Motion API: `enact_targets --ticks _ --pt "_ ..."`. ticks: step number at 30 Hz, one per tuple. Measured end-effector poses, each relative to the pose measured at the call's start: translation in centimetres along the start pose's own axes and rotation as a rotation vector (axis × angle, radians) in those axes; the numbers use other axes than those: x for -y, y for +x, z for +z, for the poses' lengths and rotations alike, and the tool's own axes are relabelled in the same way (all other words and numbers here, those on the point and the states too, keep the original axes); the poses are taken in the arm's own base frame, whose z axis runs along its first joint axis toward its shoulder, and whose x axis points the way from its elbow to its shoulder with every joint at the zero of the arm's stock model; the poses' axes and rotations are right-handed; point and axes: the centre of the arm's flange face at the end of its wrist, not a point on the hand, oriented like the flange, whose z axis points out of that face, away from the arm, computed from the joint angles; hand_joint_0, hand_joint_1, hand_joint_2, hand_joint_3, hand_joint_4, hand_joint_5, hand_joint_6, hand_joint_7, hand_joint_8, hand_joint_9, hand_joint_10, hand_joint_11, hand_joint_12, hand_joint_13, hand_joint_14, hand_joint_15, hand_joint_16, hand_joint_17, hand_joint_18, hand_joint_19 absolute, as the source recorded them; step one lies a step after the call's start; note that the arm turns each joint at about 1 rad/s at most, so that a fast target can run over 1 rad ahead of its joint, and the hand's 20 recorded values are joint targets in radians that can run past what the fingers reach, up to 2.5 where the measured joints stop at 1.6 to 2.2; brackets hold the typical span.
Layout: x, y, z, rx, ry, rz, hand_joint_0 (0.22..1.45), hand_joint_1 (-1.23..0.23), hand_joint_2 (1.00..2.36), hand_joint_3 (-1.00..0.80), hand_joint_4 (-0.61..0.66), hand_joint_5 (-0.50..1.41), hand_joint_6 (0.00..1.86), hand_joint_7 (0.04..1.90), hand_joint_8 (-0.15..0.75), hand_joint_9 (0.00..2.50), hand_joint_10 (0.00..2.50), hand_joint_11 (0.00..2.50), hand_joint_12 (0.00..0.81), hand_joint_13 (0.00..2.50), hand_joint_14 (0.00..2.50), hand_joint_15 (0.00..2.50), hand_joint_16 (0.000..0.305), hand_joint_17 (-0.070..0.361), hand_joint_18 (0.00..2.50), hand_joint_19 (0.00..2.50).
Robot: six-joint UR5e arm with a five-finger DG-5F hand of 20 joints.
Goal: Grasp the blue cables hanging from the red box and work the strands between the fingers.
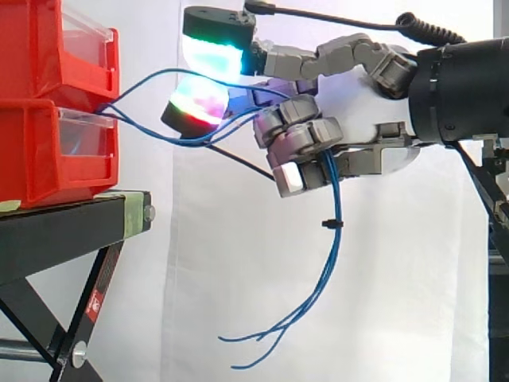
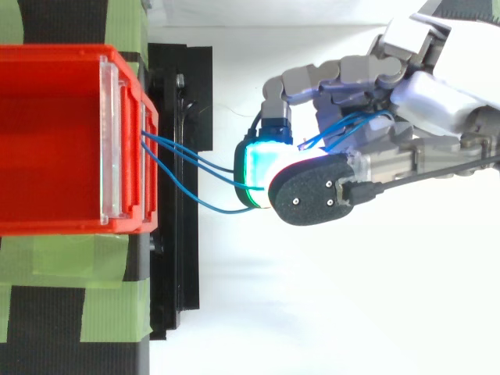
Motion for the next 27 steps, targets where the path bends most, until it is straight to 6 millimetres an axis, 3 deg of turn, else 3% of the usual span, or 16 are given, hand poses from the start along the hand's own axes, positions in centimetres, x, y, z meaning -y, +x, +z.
enact_targets --ticks 27 --pt "0.15 0.29 -0.32 -0.010 0.016 -0.019 0.89 -0.80 1.02 -0.27 -0.08 0.49 0.48 1.29 0.412 0.65 2.50 2.42 0.506 1.01 2.50 1.57 0.057 0.128 1.26 0.83"
